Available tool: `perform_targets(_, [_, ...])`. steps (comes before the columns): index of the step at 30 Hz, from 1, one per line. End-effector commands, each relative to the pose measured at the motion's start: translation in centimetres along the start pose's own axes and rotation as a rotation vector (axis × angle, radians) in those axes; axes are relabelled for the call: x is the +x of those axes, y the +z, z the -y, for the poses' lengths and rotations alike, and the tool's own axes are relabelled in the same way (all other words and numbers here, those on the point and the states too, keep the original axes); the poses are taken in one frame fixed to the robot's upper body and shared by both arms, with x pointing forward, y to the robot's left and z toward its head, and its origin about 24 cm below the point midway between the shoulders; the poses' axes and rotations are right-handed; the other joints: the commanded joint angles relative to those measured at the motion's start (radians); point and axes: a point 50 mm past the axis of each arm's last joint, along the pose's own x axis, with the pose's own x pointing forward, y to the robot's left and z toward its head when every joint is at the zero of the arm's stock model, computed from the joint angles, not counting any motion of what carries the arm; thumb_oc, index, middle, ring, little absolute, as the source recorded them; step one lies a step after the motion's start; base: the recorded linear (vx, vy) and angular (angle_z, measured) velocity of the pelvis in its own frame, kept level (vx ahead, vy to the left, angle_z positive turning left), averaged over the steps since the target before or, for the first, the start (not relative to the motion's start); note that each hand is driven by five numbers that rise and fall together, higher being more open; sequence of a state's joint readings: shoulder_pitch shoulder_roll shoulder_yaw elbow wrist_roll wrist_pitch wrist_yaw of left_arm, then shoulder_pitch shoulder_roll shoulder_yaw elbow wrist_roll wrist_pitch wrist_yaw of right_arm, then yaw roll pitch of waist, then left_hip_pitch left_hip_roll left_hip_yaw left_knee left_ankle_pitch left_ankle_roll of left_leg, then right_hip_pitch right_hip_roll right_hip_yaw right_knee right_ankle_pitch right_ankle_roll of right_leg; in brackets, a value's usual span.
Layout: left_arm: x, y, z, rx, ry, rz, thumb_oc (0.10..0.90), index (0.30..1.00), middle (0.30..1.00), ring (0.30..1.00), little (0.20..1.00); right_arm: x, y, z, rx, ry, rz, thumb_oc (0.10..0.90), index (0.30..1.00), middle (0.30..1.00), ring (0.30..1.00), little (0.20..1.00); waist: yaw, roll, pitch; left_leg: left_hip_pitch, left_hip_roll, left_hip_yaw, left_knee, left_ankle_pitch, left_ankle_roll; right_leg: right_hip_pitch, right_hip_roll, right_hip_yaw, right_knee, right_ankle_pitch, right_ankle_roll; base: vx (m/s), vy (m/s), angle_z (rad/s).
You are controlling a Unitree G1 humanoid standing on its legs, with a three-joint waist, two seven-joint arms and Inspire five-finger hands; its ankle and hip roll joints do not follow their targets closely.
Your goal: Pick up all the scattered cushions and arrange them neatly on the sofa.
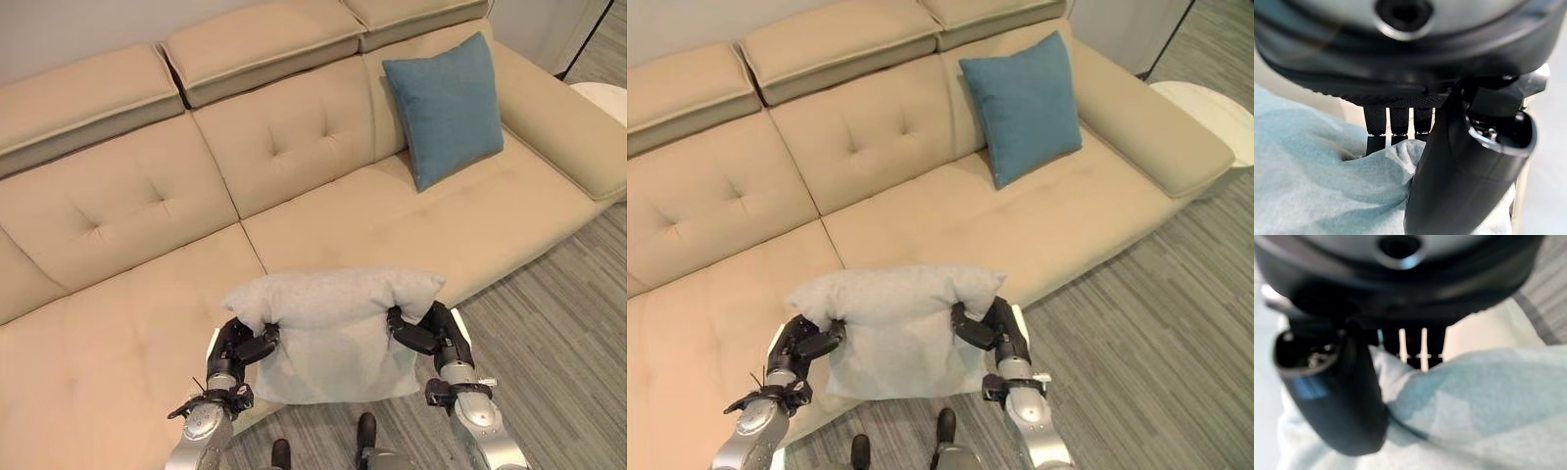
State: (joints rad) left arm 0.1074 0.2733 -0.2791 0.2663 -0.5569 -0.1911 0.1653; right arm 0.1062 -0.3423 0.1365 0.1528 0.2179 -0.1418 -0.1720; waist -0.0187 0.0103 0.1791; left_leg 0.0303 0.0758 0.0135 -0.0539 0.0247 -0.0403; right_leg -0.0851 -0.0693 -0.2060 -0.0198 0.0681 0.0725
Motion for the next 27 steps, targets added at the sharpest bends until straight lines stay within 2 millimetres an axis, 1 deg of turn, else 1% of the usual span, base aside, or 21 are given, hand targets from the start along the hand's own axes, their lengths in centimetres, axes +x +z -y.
perform_targets(1, [1.3,5.2,5.3,-0.045,-0.269,0.262,0.4,0.3,0.3,0.3,0.3,0.9,7.6,-1.6,0.102,0.076,0.401,0.4,0.3,0.3,0.3,0.3,-0.002,-0.044,-0.073,-0.054,-0.071,-0.007,0.132,-0.131,-0.005,0.005,-0.016,0.042,0.055,-0.075,0.057,0.04,-0.19,0.96])
perform_targets(2, [1.4,5.1,5.6,-0.053,-0.277,0.258,0.4,0.3,0.3,0.3,0.3,0.9,7.7,-1.3,0.103,0.065,0.405,0.4,0.3,0.3,0.3,0.3,-0.004,-0.048,-0.069,-0.075,-0.066,-0.002,0.17,-0.133,-0.015,0.021,-0.017,0.028,0.045,-0.081,0.051,0.04,-0.162,0.93])
perform_targets(3, [1.4,5.1,5.8,-0.072,-0.281,0.256,0.4,0.3,0.3,0.3,0.3,0.8,7.7,-0.8,0.102,0.047,0.407,0.4,0.3,0.3,0.3,0.3,-0.007,-0.055,-0.057,-0.119,-0.054,0.025,0.249,-0.136,-0.023,0.046,-0.022,0.001,0.035,-0.091,0.042,0.04,-0.161,0.91])
perform_targets(4, [1.4,5.1,5.8,-0.072,-0.281,0.256,0.4,0.3,0.3,0.3,0.3,0.8,7.7,-0.8,0.102,0.047,0.407,0.4,0.3,0.3,0.3,0.3,-0.009,-0.055,-0.058,-0.122,-0.054,0.023,0.254,-0.139,-0.023,0.045,-0.022,-0.001,0.034,-0.091,0.042,0.05,-0.135,0.45])
perform_targets(5, [1.3,5.0,5.8,-0.076,-0.282,0.252,0.4,0.3,0.3,0.3,0.3,0.7,7.6,-0.7,0.101,0.041,0.403,0.4,0.3,0.3,0.3,0.3,-0.009,-0.056,-0.055,-0.138,-0.049,0.039,0.27,-0.136,-0.02,0.06,-0.023,-0.013,0.025,-0.095,0.038,0.1,-0.087,0.55])
perform_targets(6, [1.3,4.7,5.8,-0.07,-0.287,0.241,0.4,0.3,0.3,0.3,0.3,0.6,7.5,-0.4,0.099,0.027,0.398,0.4,0.3,0.3,0.3,0.3,-0.008,-0.054,-0.055,-0.156,-0.047,0.068,0.247,-0.117,-0.012,0.082,-0.018,-0.033,0.006,-0.103,0.034,0.1,-0.087,0.55])
perform_targets(8, [1.3,4.6,5.8,-0.066,-0.287,0.236,0.4,0.3,0.3,0.3,0.3,0.6,7.4,-0.3,0.101,0.024,0.395,0.4,0.3,0.3,0.3,0.3,-0.01,-0.055,-0.058,-0.167,-0.05,0.08,0.229,-0.103,-0.009,0.091,-0.017,-0.042,-0.005,-0.103,0.035,0.1,-0.05,0.46])
perform_targets(11, [1.3,4.7,5.9,-0.051,-0.291,0.239,0.4,0.3,0.3,0.3,0.3,0.6,7.5,-0.1,0.109,0.002,0.398,0.4,0.3,0.3,0.3,0.3,-0.006,-0.053,-0.061,-0.242,-0.062,0.14,0.181,-0.038,-0.007,0.12,0.004,-0.059,-0.033,-0.111,0.035,0.12,-0.038,0.49])
perform_targets(12, [1.3,4.7,5.9,-0.051,-0.291,0.238,0.4,0.3,0.3,0.3,0.3,0.6,7.5,-0.1,0.109,0.002,0.398,0.4,0.3,0.3,0.3,0.3,-0.005,-0.054,-0.062,-0.241,-0.063,0.141,0.177,-0.036,-0.007,0.119,0.003,-0.058,-0.033,-0.111,0.035,0.15,-0.012,0.16])
perform_targets(13, [1.3,4.9,5.7,-0.039,-0.283,0.245,0.4,0.3,0.3,0.3,0.3,0.7,7.6,-0.1,0.119,-0.009,0.401,0.4,0.3,0.3,0.3,0.3,0.006,-0.055,-0.062,-0.287,-0.062,0.178,0.16,-0.007,-0.013,0.138,0.017,-0.061,-0.04,-0.123,0.035,0.15,0.008,0.07])
perform_targets(14, [1.3,4.8,5.6,-0.037,-0.282,0.245,0.4,0.3,0.3,0.3,0.3,0.7,7.5,-0.2,0.122,-0.008,0.398,0.4,0.3,0.3,0.3,0.3,0.009,-0.048,-0.067,-0.276,-0.058,0.179,0.143,-0.001,-0.011,0.14,0.027,-0.058,-0.039,-0.128,0.034,0.33,0.076,0.02])
perform_targets(15, [1.0,4.5,5.1,-0.03,-0.268,0.232,0.4,0.3,0.3,0.3,0.3,0.7,7.3,-0.4,0.123,0.0,0.389,0.4,0.3,0.3,0.3,0.3,0.015,-0.046,-0.076,-0.233,-0.06,0.173,0.108,-0.002,-0.003,0.162,0.031,-0.058,-0.032,-0.142,0.038,0.22,0.083,-0.12])
perform_targets(16, [1.0,4.5,5.1,-0.03,-0.268,0.233,0.4,0.3,0.3,0.3,0.3,0.7,7.3,-0.4,0.123,0.0,0.389,0.4,0.3,0.3,0.3,0.3,0.015,-0.045,-0.078,-0.235,-0.059,0.173,0.107,0.001,-0.003,0.159,0.031,-0.058,-0.032,-0.14,0.037,0.33,0.128,-0.29])
perform_targets(17, [0.8,4.3,4.7,-0.024,-0.261,0.225,0.4,0.3,0.3,0.3,0.3,0.6,7.0,-0.7,0.119,0.011,0.377,0.4,0.3,0.3,0.3,0.3,0.018,-0.05,-0.095,-0.221,-0.065,0.167,0.1,-0.002,0.005,0.168,0.025,-0.048,-0.022,-0.152,0.042,0.24,0.108,-0.31])
perform_targets(19, [0.7,4.4,4.5,-0.021,-0.255,0.228,0.4,0.3,0.3,0.3,0.3,0.7,7.0,-0.9,0.119,0.018,0.374,0.4,0.3,0.3,0.3,0.3,0.021,-0.053,-0.098,-0.208,-0.066,0.173,0.093,-0.007,0.01,0.168,0.019,-0.042,-0.008,-0.158,0.044,0.21,0.107,-0.1])
perform_targets(21, [0.6,4.4,4.1,-0.018,-0.243,0.228,0.4,0.3,0.3,0.3,0.3,0.7,7.0,-1.3,0.122,0.031,0.374,0.4,0.3,0.3,0.3,0.3,0.037,-0.057,-0.108,-0.168,-0.078,0.186,0.08,-0.032,0.03,0.171,-0.004,-0.038,0.054,-0.172,0.059,0.19,0.147,-0.11])
perform_targets(22, [0.7,4.7,3.9,-0.011,-0.236,0.235,0.4,0.3,0.3,0.3,0.3,0.8,7.1,-1.5,0.119,0.04,0.377,0.4,0.3,0.3,0.3,0.3,0.036,-0.058,-0.1,-0.136,-0.082,0.189,0.07,-0.046,0.046,0.123,-0.034,-0.03,0.171,-0.144,0.084,0.13,0.132,-0.33])
perform_targets(23, [0.7,4.7,3.9,-0.011,-0.236,0.235,0.4,0.3,0.3,0.3,0.3,0.8,7.1,-1.5,0.119,0.04,0.377,0.4,0.3,0.3,0.3,0.3,0.037,-0.057,-0.104,-0.141,-0.08,0.19,0.07,-0.043,0.046,0.118,-0.033,-0.028,0.17,-0.141,0.083,0.1,0.131,-0.33])
perform_targets(24, [0.7,4.8,3.6,-0.005,-0.231,0.239,0.4,0.3,0.3,0.3,0.3,0.9,7.3,-1.7,0.116,0.049,0.383,0.4,0.3,0.3,0.3,0.3,0.032,-0.054,-0.093,-0.122,-0.085,0.188,0.064,-0.051,0.057,0.085,-0.049,-0.022,0.242,-0.116,0.103,0.04,0.092,-0.15])
perform_targets(25, [0.8,5.0,3.6,0.0,-0.23,0.246,0.4,0.3,0.3,0.3,0.3,0.9,7.4,-1.8,0.119,0.053,0.387,0.4,0.3,0.3,0.3,0.3,0.027,-0.046,-0.088,-0.121,-0.078,0.187,0.062,-0.05,0.063,0.035,-0.053,-0.012,0.318,-0.091,0.113,0.05,0.123,-0.06])
perform_targets(27, [0.8,5.1,3.4,0.014,-0.231,0.249,0.4,0.3,0.3,0.3,0.3,0.9,7.4,-2.0,0.126,0.062,0.391,0.4,0.3,0.3,0.3,0.3,0.014,-0.031,-0.07,-0.11,-0.07,0.166,0.06,-0.054,0.07,-0.028,-0.046,0.028,0.404,-0.084,0.114,0.05,0.081,0.13])
